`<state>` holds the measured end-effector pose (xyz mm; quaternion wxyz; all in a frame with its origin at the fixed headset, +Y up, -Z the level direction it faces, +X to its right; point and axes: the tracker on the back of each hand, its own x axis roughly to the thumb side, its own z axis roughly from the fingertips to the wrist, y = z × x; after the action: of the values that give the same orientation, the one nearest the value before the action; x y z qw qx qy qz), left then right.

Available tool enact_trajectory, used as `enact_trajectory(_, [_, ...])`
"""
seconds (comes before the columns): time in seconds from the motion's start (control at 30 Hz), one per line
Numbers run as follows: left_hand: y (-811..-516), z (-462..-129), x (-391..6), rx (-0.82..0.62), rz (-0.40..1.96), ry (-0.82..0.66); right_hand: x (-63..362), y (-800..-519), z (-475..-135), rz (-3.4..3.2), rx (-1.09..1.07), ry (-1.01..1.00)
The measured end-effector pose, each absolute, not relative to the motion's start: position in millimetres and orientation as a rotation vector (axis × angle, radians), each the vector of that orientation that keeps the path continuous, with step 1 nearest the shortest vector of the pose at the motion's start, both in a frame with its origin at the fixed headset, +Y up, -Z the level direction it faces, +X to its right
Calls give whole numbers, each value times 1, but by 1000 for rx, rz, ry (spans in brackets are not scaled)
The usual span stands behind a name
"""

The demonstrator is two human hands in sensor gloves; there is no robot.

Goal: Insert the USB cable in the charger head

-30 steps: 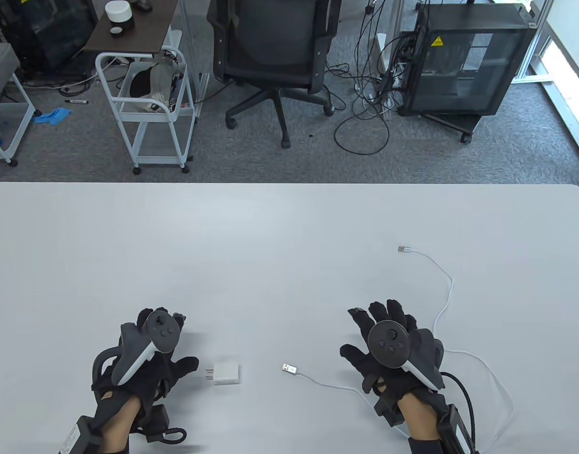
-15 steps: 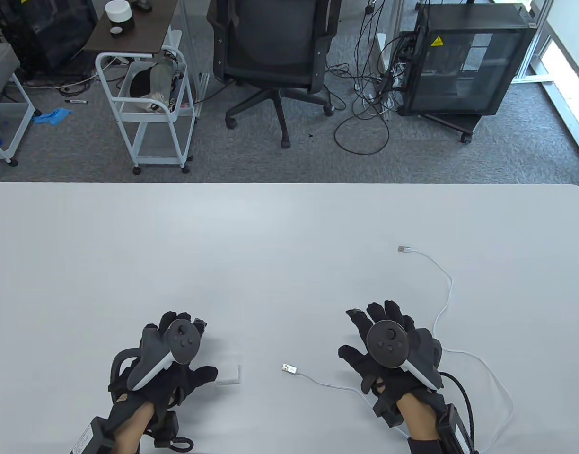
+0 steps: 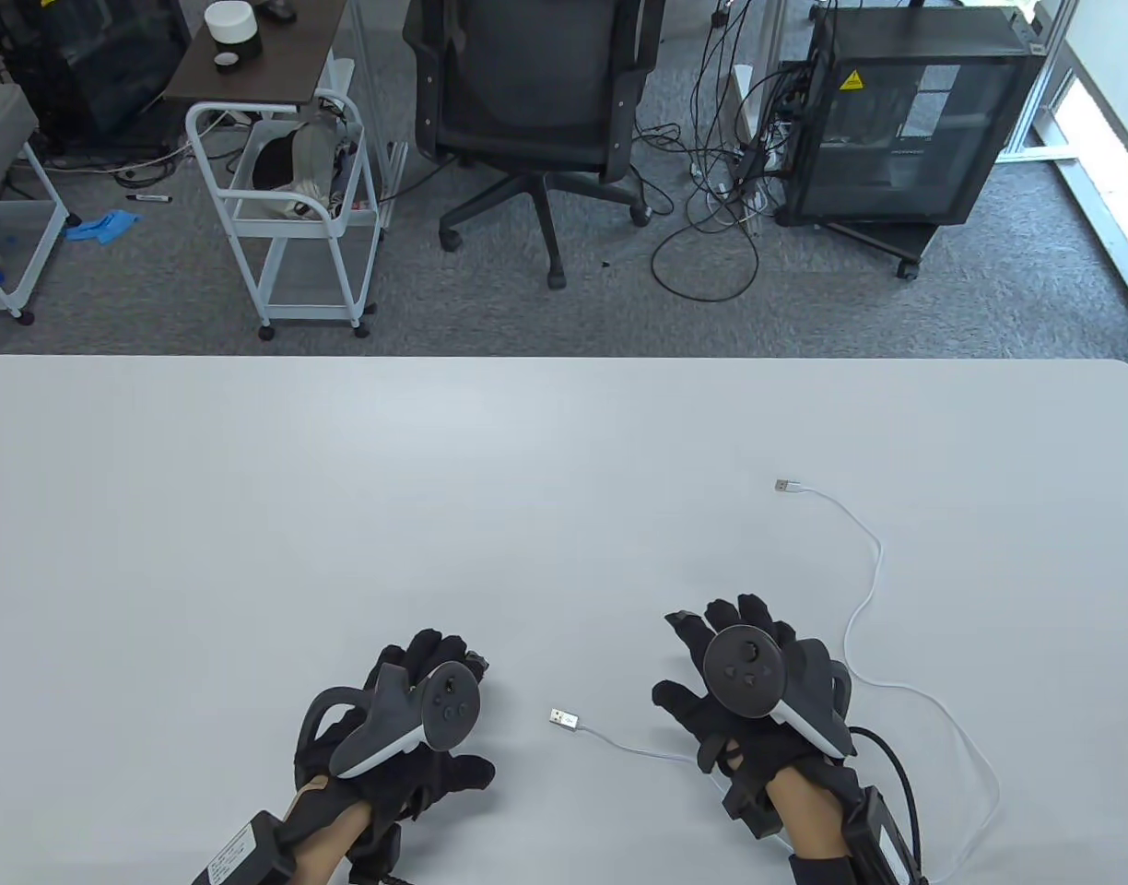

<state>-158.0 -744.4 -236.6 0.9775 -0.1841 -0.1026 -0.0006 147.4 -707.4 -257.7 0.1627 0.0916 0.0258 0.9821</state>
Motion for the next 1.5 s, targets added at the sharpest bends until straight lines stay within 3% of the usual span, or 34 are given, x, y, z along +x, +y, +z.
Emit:
enact_trajectory(0.27, [-765, -244, -158, -480, -42, -157, 142, -710, -257, 2812, 278, 120])
enact_trajectory(0.4, [-783, -248, -155, -515, -198, -95, 140, -712, -256, 2816, 287, 150])
enact_trajectory(0.87, [-780, -246, -153, -440, -175, -66, 137, -714, -256, 2821, 299, 164])
enact_trajectory(1.13, [-771, -243, -149, -372, -213, -108, 137, -714, -256, 2824, 295, 167])
enact_trajectory(1.5, [-721, -231, -169, -167, -49, -152, 139, -714, -257, 2815, 281, 164])
